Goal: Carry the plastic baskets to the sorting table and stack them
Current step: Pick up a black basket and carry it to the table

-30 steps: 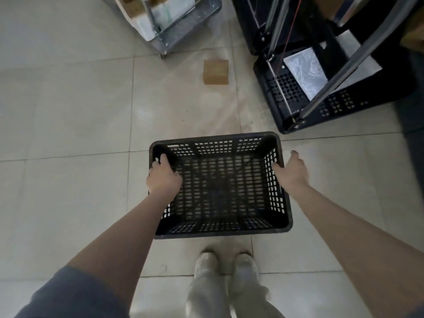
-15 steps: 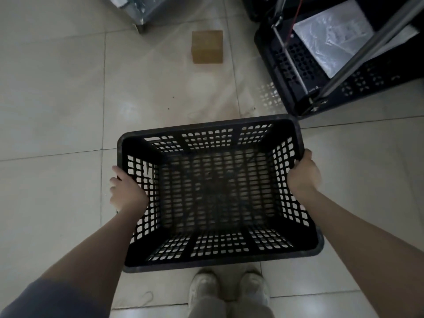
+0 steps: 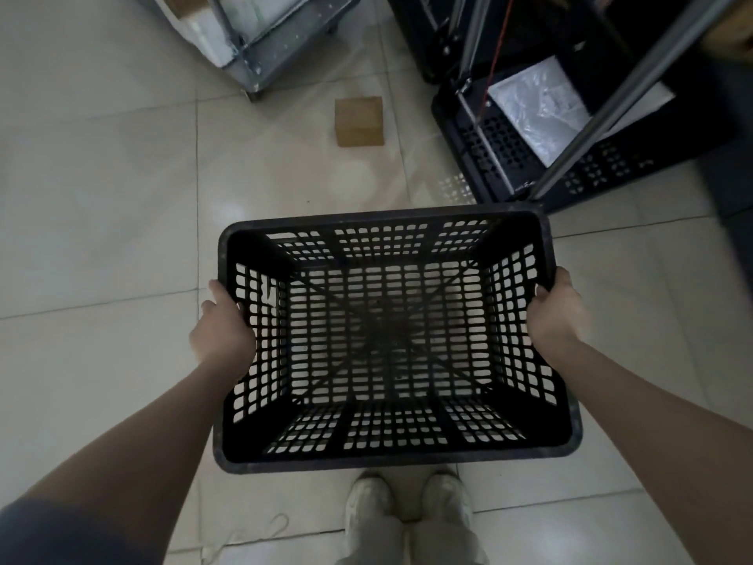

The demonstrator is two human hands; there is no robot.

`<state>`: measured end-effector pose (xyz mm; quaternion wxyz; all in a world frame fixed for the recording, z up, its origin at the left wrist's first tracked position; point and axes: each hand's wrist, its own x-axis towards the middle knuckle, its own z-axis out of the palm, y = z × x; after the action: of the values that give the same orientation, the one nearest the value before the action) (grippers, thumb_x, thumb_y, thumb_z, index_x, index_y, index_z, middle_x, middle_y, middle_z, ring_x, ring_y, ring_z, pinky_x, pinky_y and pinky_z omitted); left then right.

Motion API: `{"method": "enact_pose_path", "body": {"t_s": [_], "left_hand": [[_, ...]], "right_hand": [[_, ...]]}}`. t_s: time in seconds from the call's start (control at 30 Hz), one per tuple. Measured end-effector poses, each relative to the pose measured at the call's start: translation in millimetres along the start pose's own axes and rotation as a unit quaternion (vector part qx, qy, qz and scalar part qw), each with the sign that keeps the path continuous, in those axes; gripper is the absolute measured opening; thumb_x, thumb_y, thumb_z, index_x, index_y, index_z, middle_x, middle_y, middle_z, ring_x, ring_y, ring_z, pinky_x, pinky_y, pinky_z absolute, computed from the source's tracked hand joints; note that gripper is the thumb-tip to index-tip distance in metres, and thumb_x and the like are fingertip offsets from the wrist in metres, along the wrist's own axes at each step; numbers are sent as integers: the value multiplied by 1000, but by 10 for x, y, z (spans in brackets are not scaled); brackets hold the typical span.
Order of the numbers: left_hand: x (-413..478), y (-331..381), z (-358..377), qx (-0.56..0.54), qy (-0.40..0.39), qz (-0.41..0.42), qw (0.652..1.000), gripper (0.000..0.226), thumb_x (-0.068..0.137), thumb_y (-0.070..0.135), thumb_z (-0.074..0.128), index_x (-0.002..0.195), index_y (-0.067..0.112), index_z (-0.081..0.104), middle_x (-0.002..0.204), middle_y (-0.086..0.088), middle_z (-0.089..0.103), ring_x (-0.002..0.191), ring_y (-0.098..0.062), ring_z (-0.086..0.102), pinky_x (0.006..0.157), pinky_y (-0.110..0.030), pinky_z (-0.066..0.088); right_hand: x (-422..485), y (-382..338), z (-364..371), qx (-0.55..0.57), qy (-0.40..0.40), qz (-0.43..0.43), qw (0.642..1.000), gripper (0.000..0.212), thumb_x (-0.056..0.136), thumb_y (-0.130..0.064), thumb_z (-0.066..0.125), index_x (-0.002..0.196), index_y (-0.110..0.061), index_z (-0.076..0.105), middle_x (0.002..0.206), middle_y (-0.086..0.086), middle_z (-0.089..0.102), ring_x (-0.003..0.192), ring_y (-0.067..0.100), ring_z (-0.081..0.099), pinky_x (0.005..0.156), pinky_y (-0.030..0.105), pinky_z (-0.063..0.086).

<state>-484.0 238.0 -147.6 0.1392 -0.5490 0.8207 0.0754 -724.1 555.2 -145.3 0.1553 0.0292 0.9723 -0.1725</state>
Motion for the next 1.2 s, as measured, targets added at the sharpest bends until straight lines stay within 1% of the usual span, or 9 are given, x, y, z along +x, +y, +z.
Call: {"method": "enact_pose_path", "body": {"t_s": [0.13,0.37,0.5,0.63,0.77,0.87,1.0,1.13,1.2], "left_hand": [[-80,179,-891,0,30,34,999,51,87,5,50,133,6,29,114,-23,57,94,-44,61,70,-44,45],[-364,713,-2774,-20,100,122,987,38,82,4,52,118,6,38,97,-23,61,86,-43,61,62,-40,38],[-671,1082,-3887,-51,133,193,971,39,83,1,53,121,5,44,99,-23,63,92,-43,62,65,-39,37],[-1113,1375,-4868,-94,154,251,951,54,83,-2,51,135,7,38,99,-20,65,93,-40,64,66,-44,47],[-1557,1642,-5728,-92,191,310,927,43,84,9,54,126,7,43,99,-18,65,96,-39,63,73,-44,50],[-1983,1877,-6271,-98,215,350,906,37,85,17,57,120,8,49,105,-22,66,100,-40,63,76,-43,51],[-2698,2262,-6822,-100,215,406,883,38,84,16,58,122,9,52,105,-21,66,99,-39,63,70,-37,46],[-3501,2596,-7117,-104,205,480,846,35,84,15,58,118,9,54,111,-18,65,103,-37,62,70,-36,45],[-3933,2732,-7155,-98,201,510,830,32,86,15,58,117,11,56,105,-15,66,94,-35,64,62,-32,44]], "right_hand": [[-167,-233,-761,43,15,8,999,36,89,-2,41,125,-8,47,108,18,66,99,38,61,70,33,39],[-542,-542,-2412,104,75,42,991,34,89,-6,42,122,-11,49,106,17,67,97,37,62,76,36,45],[-835,-649,-3488,127,139,55,981,33,90,-11,48,122,-7,52,112,18,66,103,37,61,78,35,45],[-1231,-698,-4595,135,210,58,967,46,88,-12,51,134,-11,45,113,23,65,105,41,60,81,40,48],[-1748,-603,-5584,142,290,61,944,41,86,-11,50,127,-8,51,106,24,67,101,41,61,79,39,47],[-2230,-440,-6262,145,338,78,927,36,86,-13,49,122,-11,54,103,20,68,97,39,62,72,35,44],[-2869,-96,-7017,151,394,136,896,39,88,-13,49,126,-8,53,114,19,66,105,38,60,80,39,47],[-3508,420,-7532,158,437,199,863,33,88,-13,48,119,-8,56,112,21,66,105,40,60,83,40,47],[-3827,727,-7707,158,450,233,848,33,88,-13,49,119,-9,57,112,20,66,104,38,61,81,38,47]]}}
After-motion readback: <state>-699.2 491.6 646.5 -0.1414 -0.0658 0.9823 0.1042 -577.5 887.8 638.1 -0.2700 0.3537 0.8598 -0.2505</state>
